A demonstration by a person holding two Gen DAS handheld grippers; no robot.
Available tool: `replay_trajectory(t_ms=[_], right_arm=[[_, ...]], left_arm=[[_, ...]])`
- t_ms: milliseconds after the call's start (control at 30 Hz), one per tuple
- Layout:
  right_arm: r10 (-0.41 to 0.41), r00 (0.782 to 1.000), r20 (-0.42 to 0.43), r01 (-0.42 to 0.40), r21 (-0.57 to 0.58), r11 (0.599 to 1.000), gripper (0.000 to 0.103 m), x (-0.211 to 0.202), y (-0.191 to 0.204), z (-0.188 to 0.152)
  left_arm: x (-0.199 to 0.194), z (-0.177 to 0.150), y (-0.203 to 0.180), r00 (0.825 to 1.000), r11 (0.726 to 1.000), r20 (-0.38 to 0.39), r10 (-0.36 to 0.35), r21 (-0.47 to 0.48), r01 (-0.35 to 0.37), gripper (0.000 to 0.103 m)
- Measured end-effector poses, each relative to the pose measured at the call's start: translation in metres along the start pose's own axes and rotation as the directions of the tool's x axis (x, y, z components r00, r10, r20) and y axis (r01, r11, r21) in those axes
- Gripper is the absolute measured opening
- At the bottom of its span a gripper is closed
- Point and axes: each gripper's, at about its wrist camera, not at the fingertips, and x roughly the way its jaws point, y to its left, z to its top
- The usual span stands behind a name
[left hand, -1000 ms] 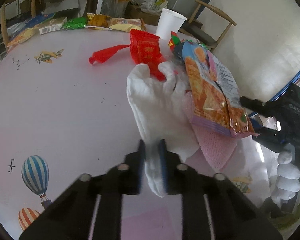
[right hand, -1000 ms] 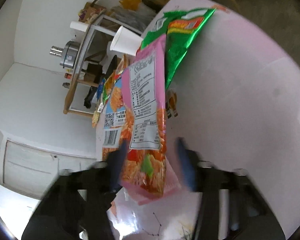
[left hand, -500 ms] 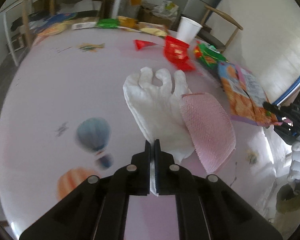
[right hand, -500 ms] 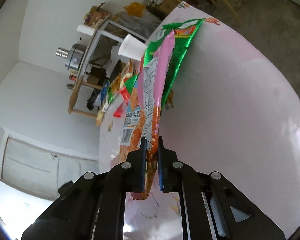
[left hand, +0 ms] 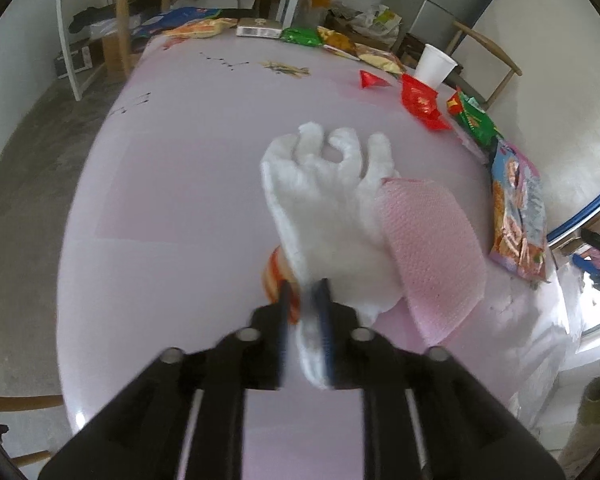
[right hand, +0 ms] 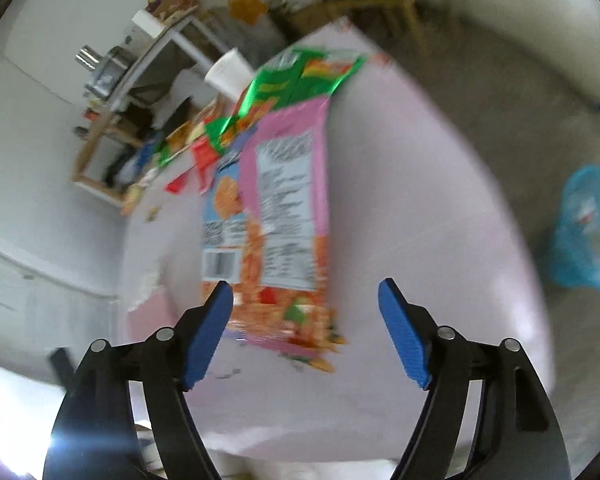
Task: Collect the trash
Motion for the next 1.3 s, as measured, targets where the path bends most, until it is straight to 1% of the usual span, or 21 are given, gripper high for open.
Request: replay_trajectory(t_ms=[33,100,167,200,233,300,333,367,433,533,600,700,800,900,1000,1067,1133,1167,1200,1267,1300], right_arm=[[0.000,1.000,0.016,0.000,-0.001,1.000,0.072,-0.008,0.000,-0.002],[0.028,0.999,0.046,-0.027,-0.027,0.999,0.073,-0.023,0.004,-0.007],[0.069,0.996,0.057,-0.064,-0.077,0.995,0.077,-0.026,0.023,-0.013],[0.088,0.995,0.049,-0.082,-0.103,0.991,0.078,-0.024,0.034,-0.016],[0.111,0.993,0.032,-0.105,-0.139,0.985,0.079,-0.021,0.048,-0.020],[0.148,0.989,-0.021,-0.150,-0.215,0.965,0.082,-0.005,0.076,-0.030],[0.156,0.986,-0.052,-0.165,-0.251,0.954,0.082,0.005,0.092,-0.035],[0.157,0.985,-0.072,-0.171,-0.276,0.946,0.082,0.011,0.104,-0.039],[0.165,0.980,-0.112,-0.195,-0.361,0.912,0.082,0.031,0.136,-0.052],[0.137,0.980,-0.143,-0.188,-0.453,0.871,0.084,0.056,0.168,-0.064],[0.122,0.982,-0.145,-0.180,-0.506,0.844,0.085,0.069,0.181,-0.071],[0.082,0.983,-0.164,-0.160,-0.556,0.815,0.086,0.087,0.196,-0.082],[0.044,0.981,-0.188,-0.148,-0.587,0.796,0.089,0.108,0.205,-0.085],[0.015,0.980,-0.197,-0.135,-0.612,0.779,0.090,0.113,0.215,-0.091],[-0.018,0.980,-0.198,-0.117,-0.648,0.752,0.091,0.124,0.223,-0.097],[-0.059,0.979,-0.197,-0.088,-0.661,0.745,0.091,0.133,0.223,-0.100],[-0.068,0.978,-0.196,-0.081,-0.660,0.747,0.091,0.135,0.220,-0.102],[-0.067,0.978,-0.200,-0.082,-0.655,0.752,0.085,0.135,0.219,-0.102],[-0.060,0.974,-0.220,-0.097,-0.636,0.765,0.078,0.135,0.215,-0.102],[-0.041,0.975,-0.220,-0.104,-0.607,0.788,0.077,0.132,0.209,-0.099],[-0.036,0.976,-0.216,-0.104,-0.600,0.793,0.077,0.127,0.208,-0.100]], left_arm=[[-0.001,-0.001,0.002,1.000,1.000,0.007,0.005,-0.001,-0.005,0.026],[-0.005,-0.003,0.005,1.000,1.000,0.022,0.008,-0.011,-0.007,0.029],[-0.007,-0.004,0.010,0.999,0.999,0.042,-0.009,-0.030,0.010,0.031],[-0.009,-0.004,0.011,0.998,0.999,0.052,-0.022,-0.043,0.024,0.032],[-0.011,-0.004,0.014,0.997,0.997,0.062,-0.040,-0.061,0.044,0.033],[-0.013,-0.004,0.015,0.996,0.995,0.077,-0.055,-0.076,0.061,0.033],[-0.013,-0.003,0.014,0.995,0.995,0.083,-0.053,-0.075,0.059,0.033],[-0.011,-0.001,0.013,0.995,0.997,0.089,-0.036,-0.065,0.042,0.033],[-0.008,0.001,0.009,0.995,0.999,0.096,-0.023,-0.047,0.027,0.033],[0.000,0.003,0.004,0.994,0.999,0.101,0.034,-0.001,-0.034,0.033],[0.004,0.003,0.004,0.994,0.999,0.101,0.052,0.010,-0.053,0.033],[0.006,0.003,0.001,0.991,0.996,0.109,0.073,0.040,-0.078,0.033],[0.008,0.002,0.001,0.990,0.995,0.118,0.076,0.053,-0.083,0.033],[0.007,0.001,0.002,0.990,0.996,0.128,0.067,0.044,-0.073,0.033],[0.007,0.000,0.003,0.989,0.997,0.139,0.057,0.046,-0.064,0.033],[0.006,-0.001,0.004,0.989,0.997,0.143,0.047,0.046,-0.054,0.033],[0.006,-0.001,0.006,0.989,0.998,0.143,0.033,0.042,-0.040,0.033],[0.006,0.000,0.007,0.989,0.999,0.142,0.029,0.039,-0.035,0.033],[0.006,0.000,0.008,0.990,0.999,0.141,0.024,0.035,-0.029,0.033],[0.006,0.000,0.008,0.990,0.999,0.141,0.022,0.032,-0.026,0.033],[0.006,0.000,0.008,0.990,0.999,0.142,0.024,0.034,-0.029,0.033]])
